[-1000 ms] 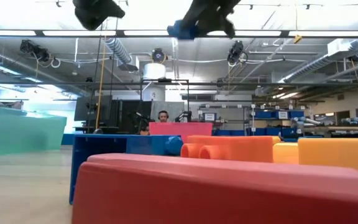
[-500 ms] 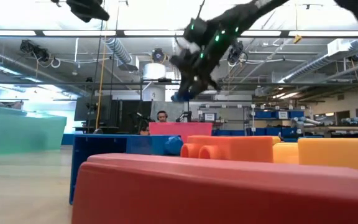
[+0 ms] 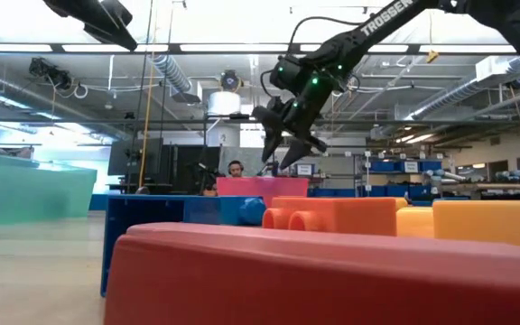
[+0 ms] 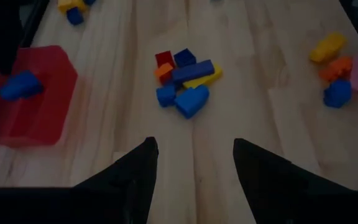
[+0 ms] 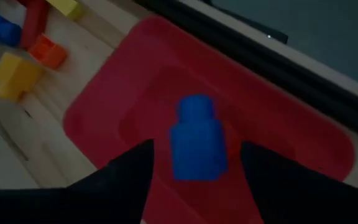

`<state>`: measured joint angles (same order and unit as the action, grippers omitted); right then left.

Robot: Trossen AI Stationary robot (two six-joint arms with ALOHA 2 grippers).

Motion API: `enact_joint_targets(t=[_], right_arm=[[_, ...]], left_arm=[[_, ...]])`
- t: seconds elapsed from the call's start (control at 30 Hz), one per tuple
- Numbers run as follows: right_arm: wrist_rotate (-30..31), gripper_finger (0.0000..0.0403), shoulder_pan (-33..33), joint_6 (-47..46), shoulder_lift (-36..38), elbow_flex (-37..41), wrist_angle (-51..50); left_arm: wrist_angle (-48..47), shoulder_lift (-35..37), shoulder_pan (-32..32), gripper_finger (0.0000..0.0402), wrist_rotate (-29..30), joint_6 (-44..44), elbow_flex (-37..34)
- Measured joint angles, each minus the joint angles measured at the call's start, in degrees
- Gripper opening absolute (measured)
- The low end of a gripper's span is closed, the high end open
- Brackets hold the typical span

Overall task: Sort blocks by size
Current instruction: Put the blue 1 studded building block into the red bin, then put the yellow 1 studded building block into the red bin

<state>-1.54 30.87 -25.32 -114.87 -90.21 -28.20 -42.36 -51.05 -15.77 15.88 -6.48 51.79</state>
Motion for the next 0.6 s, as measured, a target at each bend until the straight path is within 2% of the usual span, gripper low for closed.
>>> enact_joint_targets(t=[0.1,0.2,0.37,0.6], right_arm=[[-0.02,0.0270,-0.02,0.94,1.44,0.00,-0.40],[-0.04,0.0261,-0.18,1.57,2.98,0.08,-3.25],[-0.04,0.0237,-1.39,5.69,7.15,0.14,-11.41],[-0.22,0.0217,-5.62,8.45,15.11,9.03,-13.40]], left_arm=[[0.36,-0.02,0.77,0.0218,0.06,-1.42,0.00],[0.83,-0.36,1.48,0.0218,1.27,-3.78,0.00],[1.73,-0.71,1.59,0.0218,6.22,-13.42,0.00],[3.78,-1.84,1.76,0.0218,13.53,-27.50,0.00]])
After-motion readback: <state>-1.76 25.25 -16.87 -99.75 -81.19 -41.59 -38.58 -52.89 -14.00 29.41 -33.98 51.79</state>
